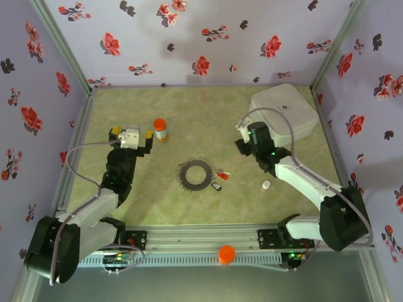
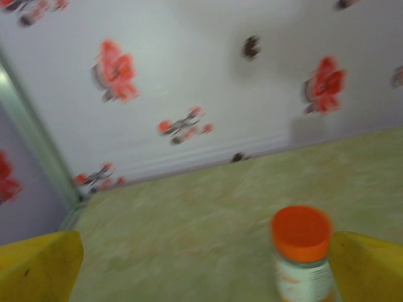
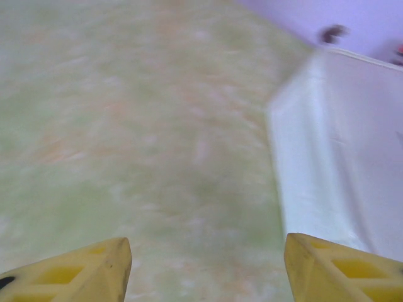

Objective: Put the keys on the keyring

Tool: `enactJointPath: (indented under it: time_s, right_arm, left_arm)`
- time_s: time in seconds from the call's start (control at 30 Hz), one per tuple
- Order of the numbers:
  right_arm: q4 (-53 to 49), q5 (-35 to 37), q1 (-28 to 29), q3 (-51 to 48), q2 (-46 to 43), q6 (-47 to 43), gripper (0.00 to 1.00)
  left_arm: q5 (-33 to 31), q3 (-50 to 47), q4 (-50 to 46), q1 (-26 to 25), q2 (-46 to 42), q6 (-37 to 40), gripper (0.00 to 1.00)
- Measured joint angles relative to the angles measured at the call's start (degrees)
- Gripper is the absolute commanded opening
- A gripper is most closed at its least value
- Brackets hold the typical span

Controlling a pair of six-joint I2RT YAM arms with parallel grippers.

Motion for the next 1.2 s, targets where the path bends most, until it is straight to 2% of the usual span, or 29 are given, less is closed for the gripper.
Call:
enactJointPath:
  time_s: [0.13, 0.27, 0.37, 0.53, 0.73, 0.83, 1.2]
  right_arm:
    - [9.88, 5.09, -6.14, -7.76, -0.98, 5.81, 0.69]
    - [19.15, 7.19, -10.47, -13.99, 0.26, 8.35, 0.69]
    - [28.83, 7.65, -12.74, -18.16, 4.55, 9.11, 0.69]
    - [37.97, 5.60, -16.06, -21.22, 9.42, 9.62, 0.70]
    - [54.58, -0.04, -22.71, -24.96, 16.37, 12.90, 0.72]
    - [53.51, -2.56, -23.96, -24.72, 16.98, 14.08, 0.74]
    - [52.57, -5.88, -25.09, -21.59, 16.98, 16.02, 0.75]
  left_arm:
    - [-3.21, 0.00, -3.15, 5.64, -0.04, -2.51, 1.00]
    - [-2.21, 0.02, -7.06, 10.05, 1.25, -4.92, 1.00]
    - [-1.70, -0.28, -6.93, 12.37, 5.40, -7.04, 0.99]
    - [-0.39, -6.64, 2.08, 13.09, 13.70, -8.02, 0.99]
    - [3.41, -6.03, 13.25, 13.09, 25.99, -7.41, 1.00]
    - [3.82, -5.66, 16.79, 13.09, 30.36, -6.93, 1.00]
    - [5.84, -7.69, 26.14, 12.81, 30.51, -6.10, 1.00]
